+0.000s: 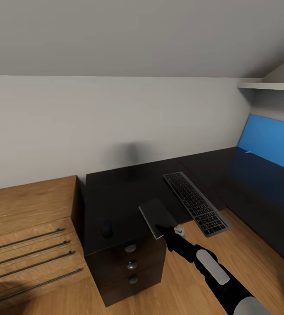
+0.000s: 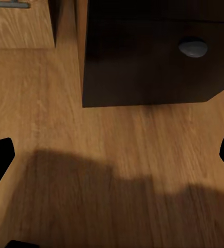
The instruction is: In the bedroom, organize the workspace by keeping the computer under the desk, ensuring the monitor is on the desk, placing the keyboard on the desk next to the monitor, placing the mouse on the desk next to the keyboard, moving the folder from the swivel chair onto the desk next to the mouse, stacking the notebook on top of the folder with the pen on top of the notebook, and positioning the swivel chair next to the desk.
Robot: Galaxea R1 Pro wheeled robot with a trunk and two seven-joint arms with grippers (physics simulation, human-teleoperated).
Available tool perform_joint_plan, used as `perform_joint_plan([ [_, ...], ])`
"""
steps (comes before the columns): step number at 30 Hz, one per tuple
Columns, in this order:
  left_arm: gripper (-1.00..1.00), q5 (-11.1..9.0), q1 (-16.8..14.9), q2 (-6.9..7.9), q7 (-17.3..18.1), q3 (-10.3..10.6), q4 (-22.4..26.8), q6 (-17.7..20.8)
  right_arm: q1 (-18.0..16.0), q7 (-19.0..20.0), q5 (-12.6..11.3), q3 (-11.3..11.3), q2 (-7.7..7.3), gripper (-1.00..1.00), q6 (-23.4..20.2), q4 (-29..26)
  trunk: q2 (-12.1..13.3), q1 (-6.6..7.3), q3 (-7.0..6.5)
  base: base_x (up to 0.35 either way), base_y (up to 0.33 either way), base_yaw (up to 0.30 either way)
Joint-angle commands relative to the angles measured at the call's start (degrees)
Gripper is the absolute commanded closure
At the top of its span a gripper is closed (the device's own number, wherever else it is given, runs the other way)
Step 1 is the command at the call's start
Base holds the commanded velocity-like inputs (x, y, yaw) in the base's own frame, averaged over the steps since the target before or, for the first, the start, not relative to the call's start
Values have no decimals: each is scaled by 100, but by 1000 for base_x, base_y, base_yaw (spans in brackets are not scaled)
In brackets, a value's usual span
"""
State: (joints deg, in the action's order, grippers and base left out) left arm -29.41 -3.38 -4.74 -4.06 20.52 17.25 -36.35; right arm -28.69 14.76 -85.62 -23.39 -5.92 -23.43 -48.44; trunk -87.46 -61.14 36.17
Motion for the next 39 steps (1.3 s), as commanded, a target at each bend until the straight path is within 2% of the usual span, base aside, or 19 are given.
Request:
perform_joint_plan([
  [1,-100,-19,-5,1,-43,48,-3,-26,-5,9,-34,-16,-6,100,-5,1,-2,0,5,46,0,0],
  [29,-100,-19,-5,-1,-43,51,-3,-30,-5,9,-34,-18,-6,100,-13,1,-2,0,5,6,0,0],
  [39,-100,-21,-5,-1,-43,50,-3,-30,-5,9,-34,-17,-9,100,-13,1,-403,-220,184,0,0,0],
])
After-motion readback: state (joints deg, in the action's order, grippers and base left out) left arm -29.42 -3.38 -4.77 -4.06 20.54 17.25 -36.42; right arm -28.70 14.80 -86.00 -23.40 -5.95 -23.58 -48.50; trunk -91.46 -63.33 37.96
